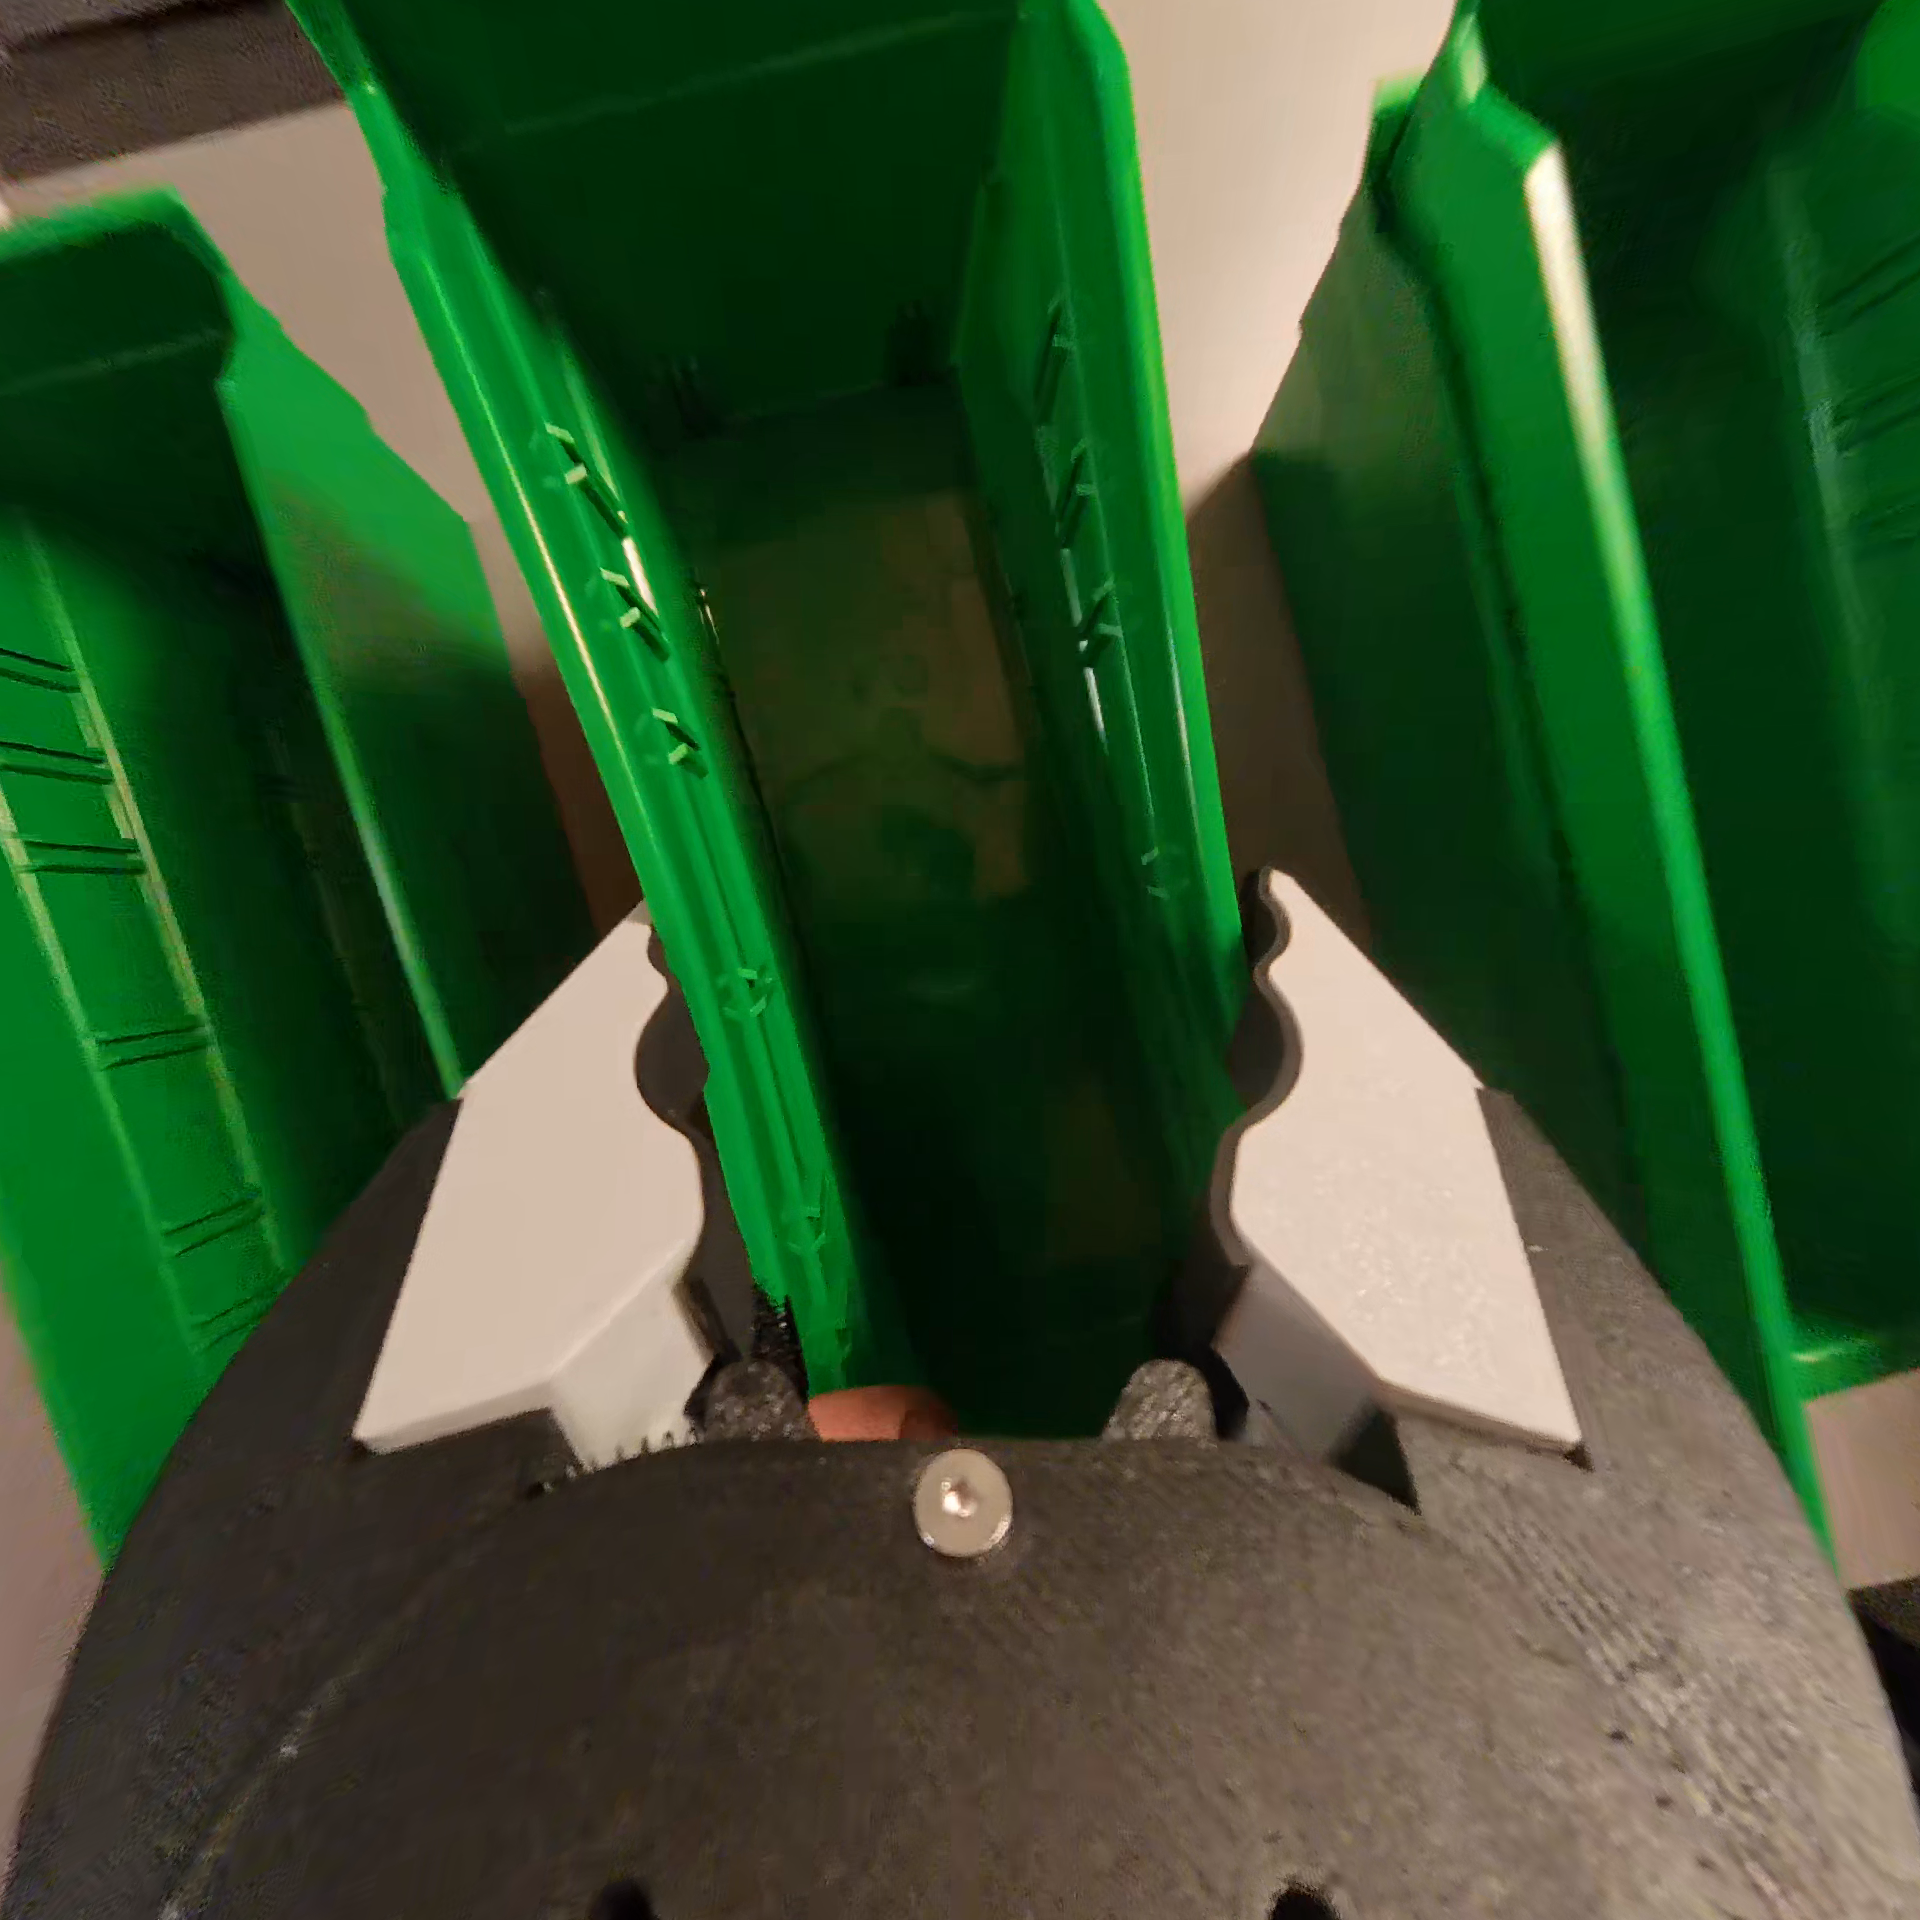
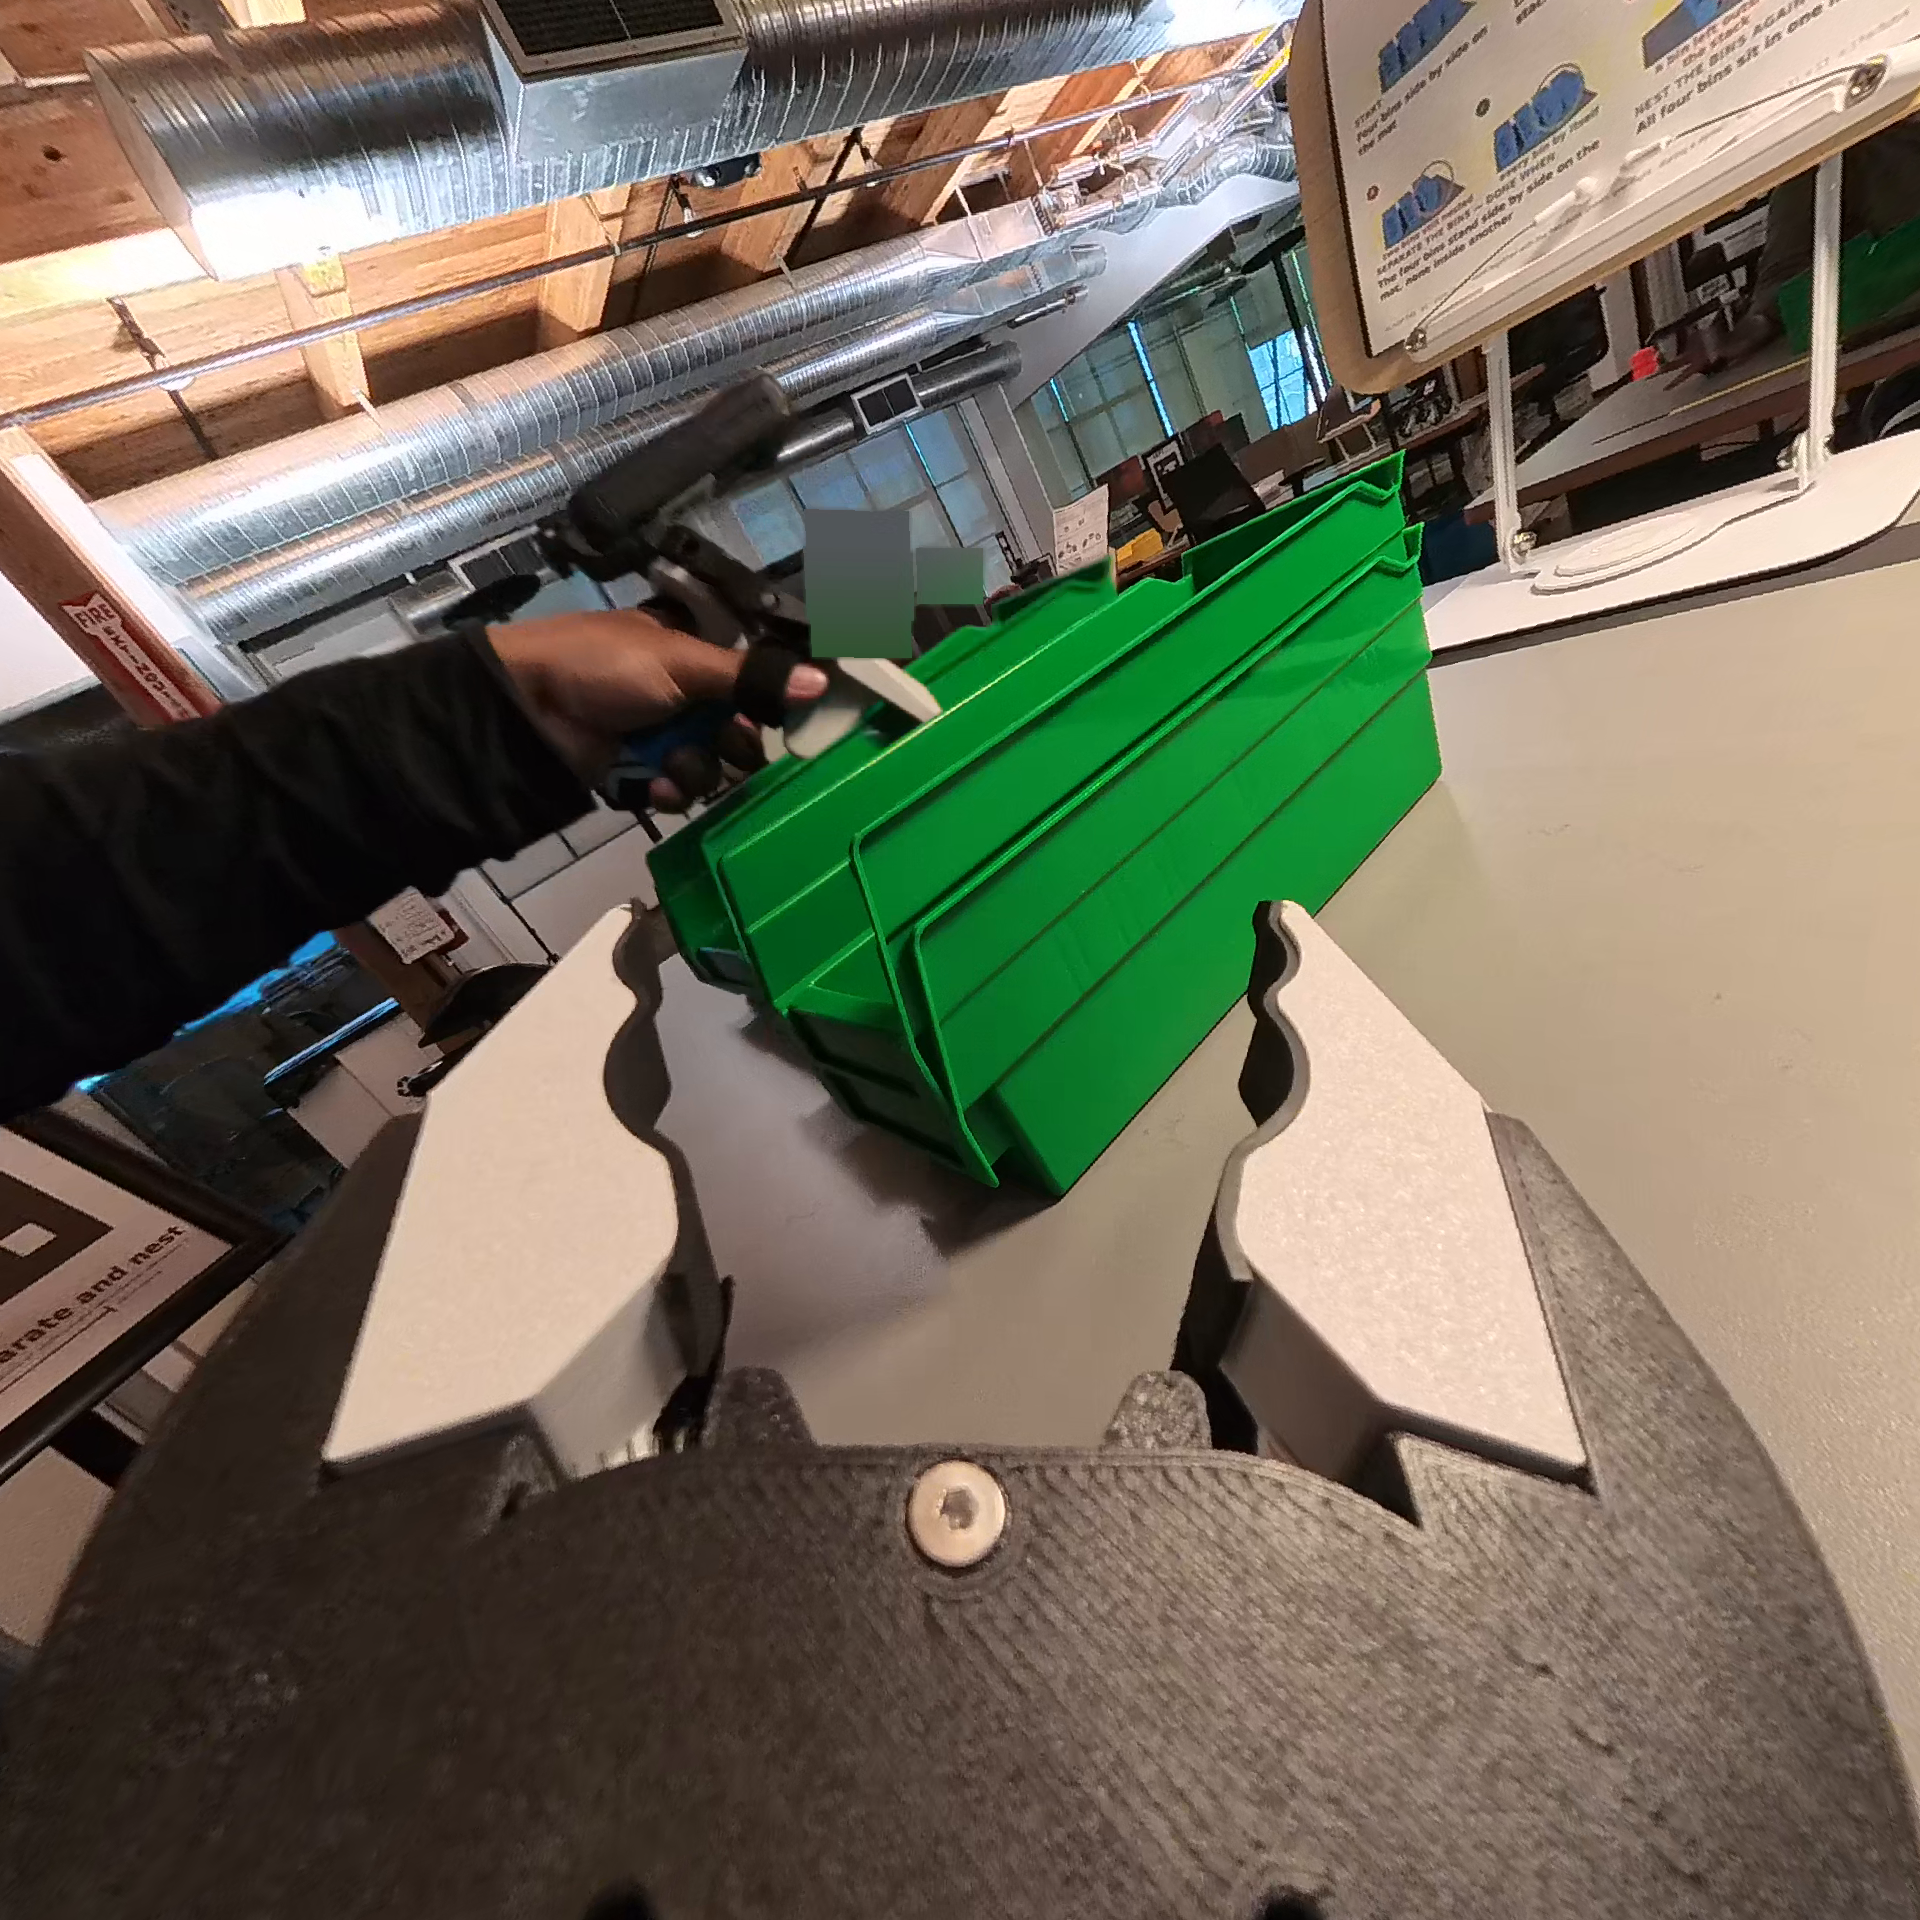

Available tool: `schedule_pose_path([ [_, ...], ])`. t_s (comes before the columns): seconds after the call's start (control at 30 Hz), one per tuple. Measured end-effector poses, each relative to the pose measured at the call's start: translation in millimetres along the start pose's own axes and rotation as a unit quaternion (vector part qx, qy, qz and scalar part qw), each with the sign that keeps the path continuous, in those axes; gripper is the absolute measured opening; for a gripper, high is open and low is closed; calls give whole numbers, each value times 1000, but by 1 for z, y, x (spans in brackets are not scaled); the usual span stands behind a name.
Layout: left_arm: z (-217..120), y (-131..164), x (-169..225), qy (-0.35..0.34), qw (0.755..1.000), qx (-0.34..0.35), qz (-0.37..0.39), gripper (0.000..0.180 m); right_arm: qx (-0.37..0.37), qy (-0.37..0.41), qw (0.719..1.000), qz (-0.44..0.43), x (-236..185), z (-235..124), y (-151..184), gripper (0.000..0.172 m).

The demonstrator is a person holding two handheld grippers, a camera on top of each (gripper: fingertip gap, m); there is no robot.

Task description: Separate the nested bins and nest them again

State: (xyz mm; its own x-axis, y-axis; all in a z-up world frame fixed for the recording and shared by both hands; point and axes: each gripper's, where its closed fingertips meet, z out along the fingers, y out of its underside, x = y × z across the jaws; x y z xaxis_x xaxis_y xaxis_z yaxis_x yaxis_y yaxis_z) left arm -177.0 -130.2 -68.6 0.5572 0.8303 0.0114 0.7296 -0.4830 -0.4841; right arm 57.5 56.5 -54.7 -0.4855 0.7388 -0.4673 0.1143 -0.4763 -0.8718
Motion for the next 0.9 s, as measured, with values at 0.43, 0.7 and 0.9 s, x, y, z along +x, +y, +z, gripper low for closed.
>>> schedule_pose_path([
  [0.43, -131, -66, 104, 145, 981, 119, -40, 104, 8, -6, 1000, 6, -1, -2, -2, 113],
  [0.7, -88, -51, 168, 177, 980, 83, -42, 105, 19, -16, 1000, 14, -2, -5, -5, 112],
  [0.9, -61, -54, 161, 111, 991, 67, -41, 108, 24, -21, 999, 21, -2, -6, -7, 112],
])
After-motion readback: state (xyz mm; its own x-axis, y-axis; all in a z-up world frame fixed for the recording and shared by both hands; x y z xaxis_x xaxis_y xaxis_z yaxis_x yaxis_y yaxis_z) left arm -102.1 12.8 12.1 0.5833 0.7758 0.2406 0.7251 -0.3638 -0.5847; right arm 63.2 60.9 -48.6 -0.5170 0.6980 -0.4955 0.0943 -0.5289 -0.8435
